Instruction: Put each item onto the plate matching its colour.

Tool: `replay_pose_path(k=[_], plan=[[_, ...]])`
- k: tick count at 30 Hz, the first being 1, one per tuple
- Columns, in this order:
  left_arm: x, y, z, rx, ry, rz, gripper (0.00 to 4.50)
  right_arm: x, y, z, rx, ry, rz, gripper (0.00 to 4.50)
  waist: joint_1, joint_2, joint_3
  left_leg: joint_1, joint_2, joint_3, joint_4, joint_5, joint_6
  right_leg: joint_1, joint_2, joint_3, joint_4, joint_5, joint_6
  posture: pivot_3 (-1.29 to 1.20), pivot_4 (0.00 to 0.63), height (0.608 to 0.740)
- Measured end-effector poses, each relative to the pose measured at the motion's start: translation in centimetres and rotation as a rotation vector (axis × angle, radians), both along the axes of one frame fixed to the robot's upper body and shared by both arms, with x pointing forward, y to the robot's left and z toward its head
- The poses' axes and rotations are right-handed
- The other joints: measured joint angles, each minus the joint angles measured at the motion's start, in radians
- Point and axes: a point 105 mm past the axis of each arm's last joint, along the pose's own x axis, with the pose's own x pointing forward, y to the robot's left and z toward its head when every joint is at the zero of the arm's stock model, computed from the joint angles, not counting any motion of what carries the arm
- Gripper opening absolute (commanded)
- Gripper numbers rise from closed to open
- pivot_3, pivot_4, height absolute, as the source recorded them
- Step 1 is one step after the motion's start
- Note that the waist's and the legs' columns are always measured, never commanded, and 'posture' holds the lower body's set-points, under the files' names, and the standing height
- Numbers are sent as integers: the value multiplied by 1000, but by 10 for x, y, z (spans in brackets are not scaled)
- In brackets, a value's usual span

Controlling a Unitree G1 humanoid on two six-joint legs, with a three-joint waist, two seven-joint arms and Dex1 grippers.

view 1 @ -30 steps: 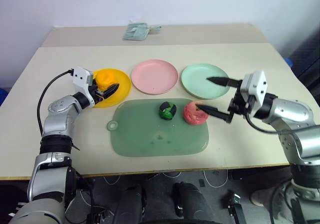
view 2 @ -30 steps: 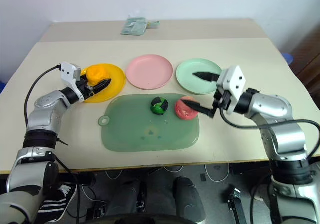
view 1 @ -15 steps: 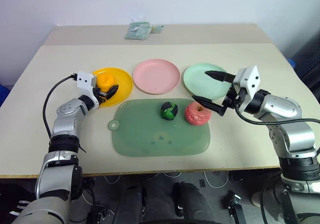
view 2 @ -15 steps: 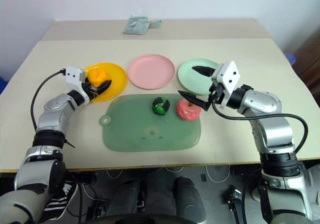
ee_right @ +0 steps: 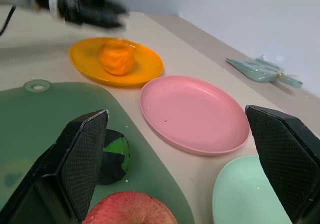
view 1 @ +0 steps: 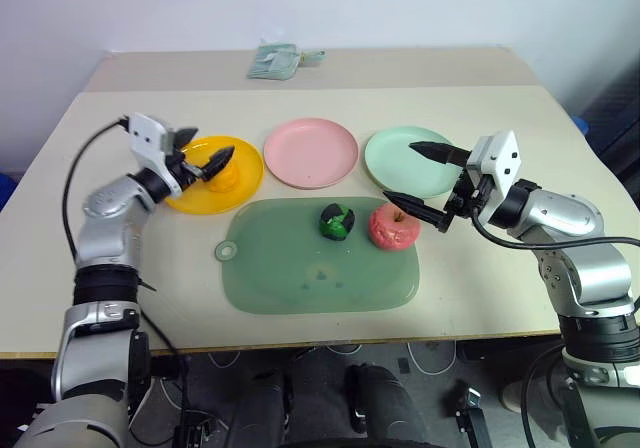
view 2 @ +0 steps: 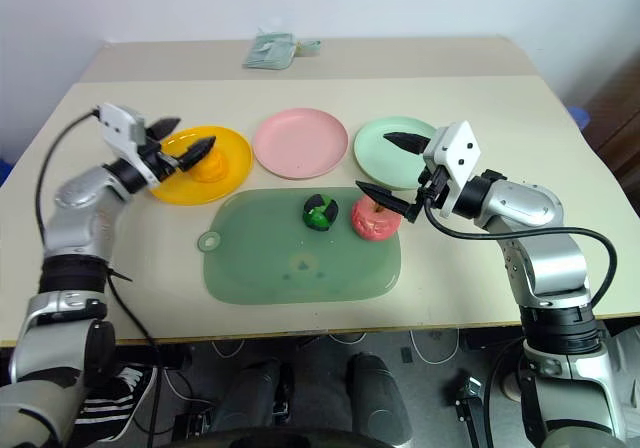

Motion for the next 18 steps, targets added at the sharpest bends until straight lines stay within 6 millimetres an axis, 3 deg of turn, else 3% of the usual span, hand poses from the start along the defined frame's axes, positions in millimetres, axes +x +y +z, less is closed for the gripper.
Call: replay_pose_path(k=[3,8,12,18], plan=[[-13,-11,5,6,-2,-105,4451,-1,1,0,0,1,7,4500,0,0,0,2,0,0,0,0,0,2,0,0,0,0,0,0,150,734],[-48,-33,-31,55,148,-337,4451,-1,3,0,3,22,14,4500,-4,0,0,2,0,0,0,0,0,2,1,1,0,0,0,0,150,734],[-74,-46,-44,86,220,-497,4451,-2,4,1,1,25,14,4500,-1,0,0,2,1,0,0,0,0,2,0,1,0,0,-2,0,150,734],[-77,-49,-42,112,195,-524,4451,-4,6,2,-2,24,20,4500,1,0,0,2,1,1,0,0,0,2,2,1,-1,0,-2,0,150,734]])
